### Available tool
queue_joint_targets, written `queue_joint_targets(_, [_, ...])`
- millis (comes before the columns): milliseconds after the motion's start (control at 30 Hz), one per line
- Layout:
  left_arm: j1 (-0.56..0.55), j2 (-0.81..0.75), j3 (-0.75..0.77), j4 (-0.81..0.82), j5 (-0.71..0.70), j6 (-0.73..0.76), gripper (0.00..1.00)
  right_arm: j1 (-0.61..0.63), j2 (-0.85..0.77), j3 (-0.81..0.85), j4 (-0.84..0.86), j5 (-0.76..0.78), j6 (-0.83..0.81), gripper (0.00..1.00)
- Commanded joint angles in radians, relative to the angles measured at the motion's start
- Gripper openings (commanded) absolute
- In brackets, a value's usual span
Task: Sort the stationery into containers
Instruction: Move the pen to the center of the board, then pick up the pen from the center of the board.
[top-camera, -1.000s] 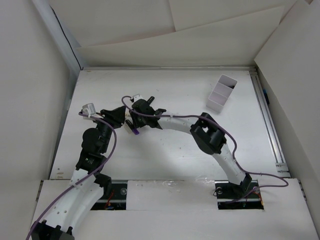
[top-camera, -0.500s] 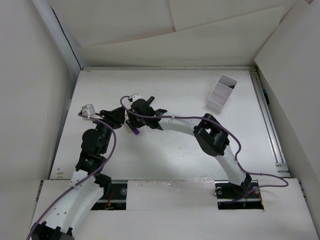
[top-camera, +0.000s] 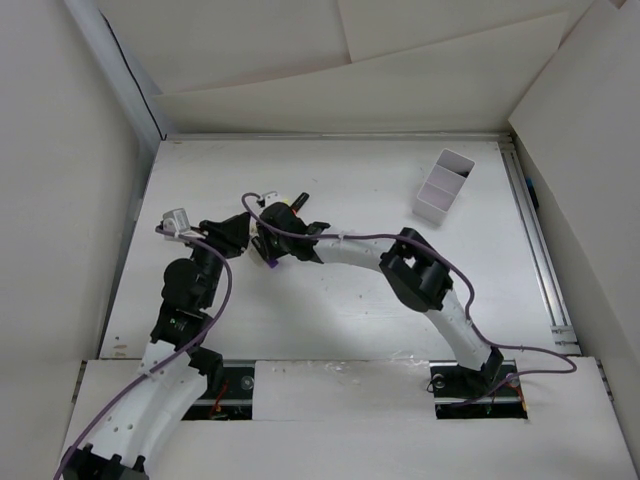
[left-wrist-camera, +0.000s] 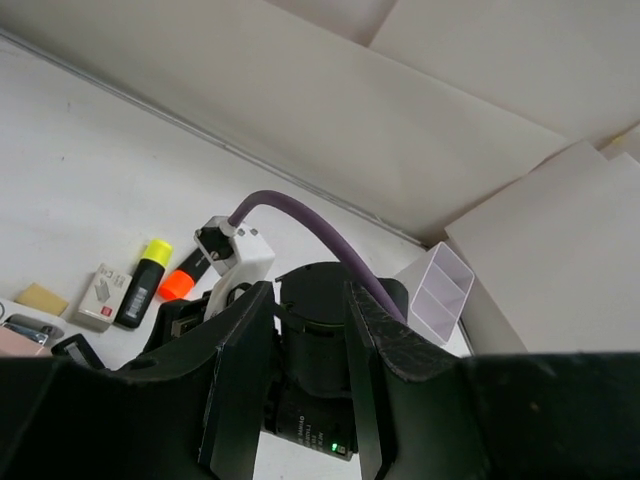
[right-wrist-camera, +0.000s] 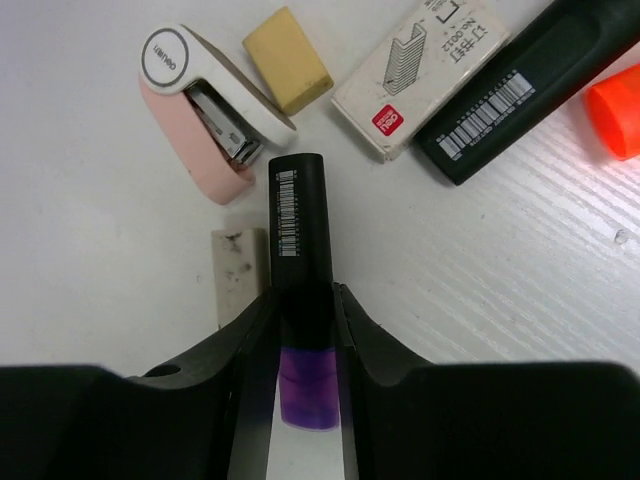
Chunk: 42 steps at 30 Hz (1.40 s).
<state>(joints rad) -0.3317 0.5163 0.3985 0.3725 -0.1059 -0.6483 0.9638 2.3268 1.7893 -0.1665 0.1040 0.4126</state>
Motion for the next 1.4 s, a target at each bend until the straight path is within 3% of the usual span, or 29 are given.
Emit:
queue_joint_targets(0, [0.002, 0.051, 0.017, 0.052, 0.046, -0.002, 0.31, 0.010, -0.013, -0.042, 0.004, 0.098, 0.012, 0.20])
queue_joint_targets(33, [0.002, 0.062, 0.017, 0.052, 0.046, -0.002, 0.31, 0.010, -0.035, -0.069, 0.004, 0.099, 0.012, 0.16])
queue_joint_targets(567, [0.002, 0.117, 0.028, 0.074, 0.092, 0.007, 0.31, 0.010, -0.247, -0.392, 0.053, 0.315, 0.092, 0.13])
queue_joint_targets(700, [0.002, 0.126, 0.028, 0.074, 0.114, 0.007, 0.31, 0.001, -0.268, -0.424, 0.053, 0.306, 0.101, 0.30])
queue_joint_targets(733, [0.002, 0.126, 0.028, 0.074, 0.114, 0.007, 0.31, 0.001, -0.268, -0.424, 0.053, 0.295, 0.101, 0.39])
queue_joint_targets(900, [0.002, 0.126, 0.028, 0.074, 0.104, 0.007, 0.31, 0.001, -0.277, -0.400, 0.044, 0.284, 0.078, 0.54])
queue_joint_targets(1100, [0.002, 0.047, 0.025, 0.033, 0.014, -0.002, 0.29, 0.001, -0.314, -0.321, 0.007, 0.237, 0.060, 0.55])
queue_joint_targets(1267, [0.002, -0.110, -0.042, 0.045, -0.067, -0.011, 0.33, 0.001, -0.343, -0.309, 0.007, 0.198, 0.048, 0.55])
queue_joint_targets(1367, [0.002, -0.099, -0.043, 0.033, -0.067, -0.020, 0.33, 0.001, -0.273, -0.239, -0.024, 0.184, 0.023, 0.55])
